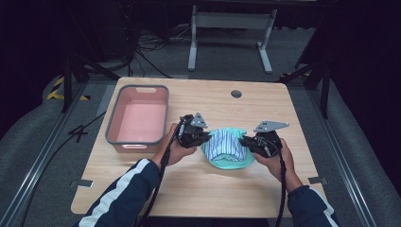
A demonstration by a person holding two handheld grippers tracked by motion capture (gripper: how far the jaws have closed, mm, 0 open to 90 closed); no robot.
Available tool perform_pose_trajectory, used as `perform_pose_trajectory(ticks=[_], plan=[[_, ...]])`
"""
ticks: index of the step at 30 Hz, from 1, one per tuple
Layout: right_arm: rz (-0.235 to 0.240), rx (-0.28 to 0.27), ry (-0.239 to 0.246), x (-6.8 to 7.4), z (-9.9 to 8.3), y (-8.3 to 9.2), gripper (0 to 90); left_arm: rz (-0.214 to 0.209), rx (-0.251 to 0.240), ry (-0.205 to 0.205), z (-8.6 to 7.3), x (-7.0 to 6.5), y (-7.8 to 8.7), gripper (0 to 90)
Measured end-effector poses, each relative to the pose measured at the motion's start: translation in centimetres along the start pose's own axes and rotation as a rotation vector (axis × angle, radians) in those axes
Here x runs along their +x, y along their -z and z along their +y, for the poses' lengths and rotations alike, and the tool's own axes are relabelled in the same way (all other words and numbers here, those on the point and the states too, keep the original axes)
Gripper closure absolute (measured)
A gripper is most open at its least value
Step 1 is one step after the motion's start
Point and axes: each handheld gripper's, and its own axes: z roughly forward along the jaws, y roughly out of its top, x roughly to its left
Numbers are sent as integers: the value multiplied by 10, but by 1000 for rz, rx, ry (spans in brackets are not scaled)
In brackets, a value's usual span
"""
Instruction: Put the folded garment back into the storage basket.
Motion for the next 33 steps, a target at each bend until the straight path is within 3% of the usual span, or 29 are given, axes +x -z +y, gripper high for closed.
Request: perform_pose_trajectory(ticks=[12,19,33], plan=[[30,-42,33,19,50,-10,827,81,-45,54,-8,20,46,841],[43,-57,76,32,79,-19,826,128,-61,61,-11,30,72,842],[74,-84,103,53,116,-38,825,206,-58,94,-22,52,113,841]])
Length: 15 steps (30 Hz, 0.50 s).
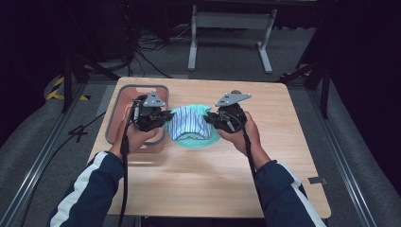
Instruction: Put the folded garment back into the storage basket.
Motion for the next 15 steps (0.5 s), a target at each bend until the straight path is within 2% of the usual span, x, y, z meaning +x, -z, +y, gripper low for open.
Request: perform_pose_trajectory(ticks=[9,15], plan=[[28,-14,26,15,26,-18,825,42,-4,34,-11,20,23,841],[42,-23,36,24,40,-31,825,74,1,42,-16,31,36,841]])
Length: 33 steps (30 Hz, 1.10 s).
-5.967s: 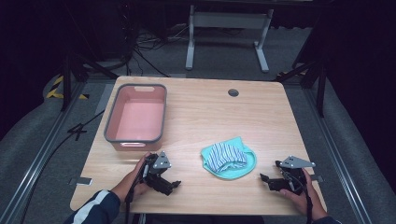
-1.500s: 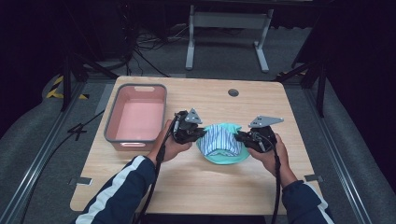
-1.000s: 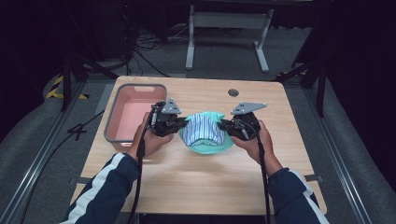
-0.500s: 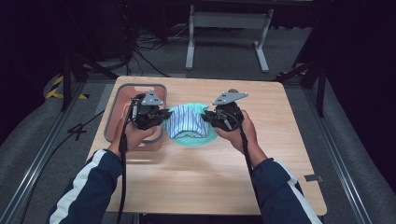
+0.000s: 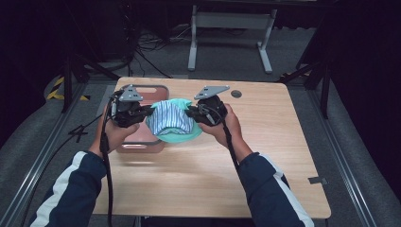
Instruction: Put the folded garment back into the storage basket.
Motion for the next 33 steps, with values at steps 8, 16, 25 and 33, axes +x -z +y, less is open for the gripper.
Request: perform_pose_trajectory(ticks=[8,16,25,33], plan=[[21,-13,15,11,18,-23,825,48,4,22,-7,20,16,841],[36,-13,20,20,32,-47,825,68,-2,35,-17,36,25,841],[58,-2,14,25,38,-73,825,103,22,67,-30,54,22,841],[65,12,4,24,39,-96,825,132,46,84,-37,64,18,840]])
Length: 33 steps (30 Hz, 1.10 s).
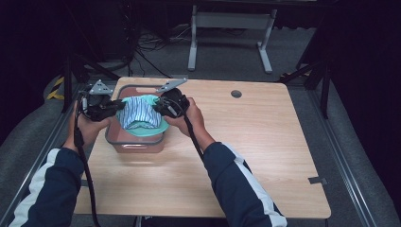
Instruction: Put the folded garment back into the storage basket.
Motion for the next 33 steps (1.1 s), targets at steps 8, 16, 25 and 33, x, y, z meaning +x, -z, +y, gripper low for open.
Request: perform_pose_trajectory(ticks=[8,16,25,33], plan=[[-6,43,2,4,-4,-21,821,51,45,-15,-9,2,-11,841],[-11,73,-2,8,-6,-39,817,56,71,10,-21,9,-22,841],[-12,108,-8,9,-12,-53,800,64,89,38,-32,9,-37,838],[-45,140,-14,9,-18,-58,710,86,77,44,-34,6,-41,720]])
